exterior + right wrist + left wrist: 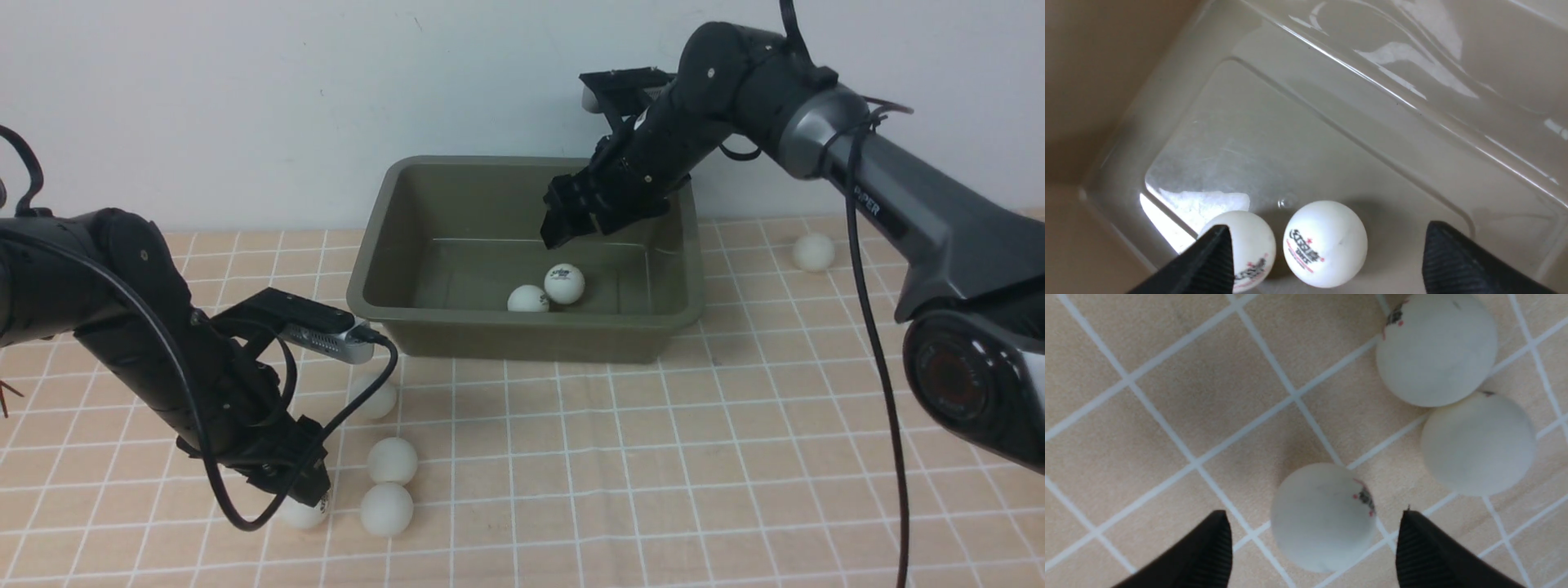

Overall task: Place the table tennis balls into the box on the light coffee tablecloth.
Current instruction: 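Reach for and grasp a ping pong ball on the table beside the basket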

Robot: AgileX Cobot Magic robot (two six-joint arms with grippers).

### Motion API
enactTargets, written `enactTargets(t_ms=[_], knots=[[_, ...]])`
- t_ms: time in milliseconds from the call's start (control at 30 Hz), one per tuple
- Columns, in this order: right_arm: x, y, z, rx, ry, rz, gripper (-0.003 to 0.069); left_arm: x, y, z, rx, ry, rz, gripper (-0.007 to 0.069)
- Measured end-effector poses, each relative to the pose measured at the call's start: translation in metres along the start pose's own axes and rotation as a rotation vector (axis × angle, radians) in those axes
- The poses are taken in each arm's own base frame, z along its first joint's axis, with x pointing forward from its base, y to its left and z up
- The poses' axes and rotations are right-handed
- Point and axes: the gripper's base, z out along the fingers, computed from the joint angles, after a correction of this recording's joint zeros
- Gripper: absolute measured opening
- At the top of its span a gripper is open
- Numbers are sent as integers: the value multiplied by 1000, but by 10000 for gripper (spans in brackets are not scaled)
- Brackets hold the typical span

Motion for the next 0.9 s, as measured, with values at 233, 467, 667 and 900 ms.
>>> enactTargets(t_ms=[233, 467, 667, 900], knots=[[-20, 2, -72, 19, -96, -13, 561, 1, 3, 14, 22, 36, -6, 449], [-28, -20, -192, 135, -253, -1, 559, 2, 6, 24, 30, 63, -26, 416], [-15, -61, -259, 322, -321, 100, 521, 2, 6, 24, 28, 63, -37, 311], [31, -127, -226, 363, -120, 275, 504, -17, 3, -7, 43, 60, -64, 311]])
